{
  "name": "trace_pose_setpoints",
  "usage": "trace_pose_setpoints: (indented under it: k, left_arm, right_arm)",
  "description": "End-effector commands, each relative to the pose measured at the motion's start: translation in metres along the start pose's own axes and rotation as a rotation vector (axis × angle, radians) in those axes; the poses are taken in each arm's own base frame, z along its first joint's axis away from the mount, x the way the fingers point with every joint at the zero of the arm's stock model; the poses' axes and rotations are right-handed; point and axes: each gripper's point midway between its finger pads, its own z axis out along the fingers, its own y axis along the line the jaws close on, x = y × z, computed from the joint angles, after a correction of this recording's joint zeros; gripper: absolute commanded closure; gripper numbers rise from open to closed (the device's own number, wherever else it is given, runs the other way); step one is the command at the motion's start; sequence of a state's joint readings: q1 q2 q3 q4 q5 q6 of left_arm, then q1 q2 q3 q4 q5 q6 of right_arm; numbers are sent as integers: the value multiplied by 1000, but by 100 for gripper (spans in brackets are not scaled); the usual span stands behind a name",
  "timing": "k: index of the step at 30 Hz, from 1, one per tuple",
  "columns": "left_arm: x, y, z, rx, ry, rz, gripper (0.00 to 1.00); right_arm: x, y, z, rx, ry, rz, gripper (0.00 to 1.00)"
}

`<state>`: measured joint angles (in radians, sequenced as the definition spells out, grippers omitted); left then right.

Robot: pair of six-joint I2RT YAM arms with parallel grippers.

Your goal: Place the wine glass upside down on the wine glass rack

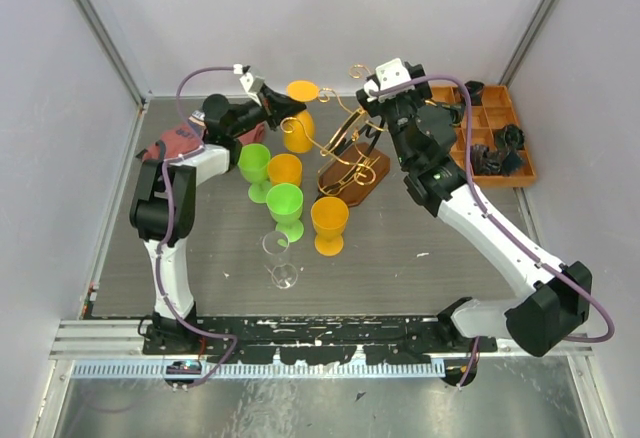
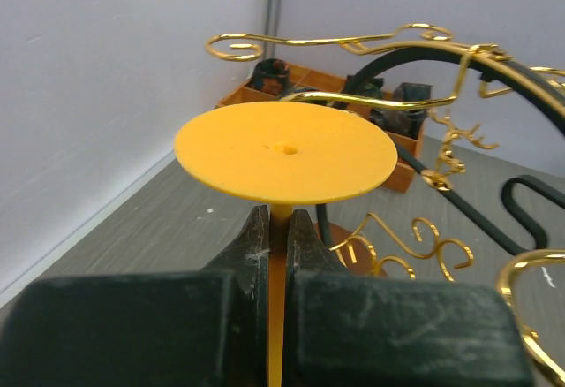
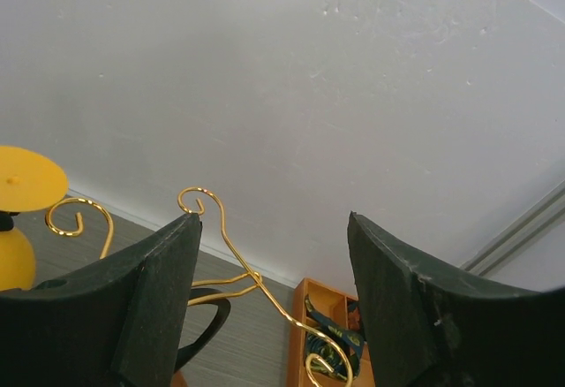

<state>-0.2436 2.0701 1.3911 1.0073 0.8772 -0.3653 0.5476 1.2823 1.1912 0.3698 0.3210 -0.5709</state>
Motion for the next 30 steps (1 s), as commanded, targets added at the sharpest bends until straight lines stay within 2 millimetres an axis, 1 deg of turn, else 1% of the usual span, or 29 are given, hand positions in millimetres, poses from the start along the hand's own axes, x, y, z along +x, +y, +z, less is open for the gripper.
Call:
trace_pose_setpoints:
  k: [1,8,10,15,22,26,30]
  left_arm:
    - [-52,-45,2,134,-116,107,100]
    - [-43,-71,10,200,-113,108,100]
    - [-39,-75,13,212,-108,104,100]
    - [-26,-76,19,221,-95,83,100]
    - [-15,-76,29,242,-84,65,100]
    - [-10,-85,34,270,-68,47,100]
    - [-5,-94,33,273,-56,24,100]
  right_arm:
    - [-14,-15,-9,26,-37,7,27]
    - [-7,-14,-11,21,-24,4,27]
    - [-5,-14,-12,22,-21,7,27]
    - [-6,-14,-13,17,-20,13,27]
    - [-3,-13,-16,11,-10,16,27]
    - [-1,-14,-17,12,-3,15,27]
    - [1,-12,-16,11,4,10,27]
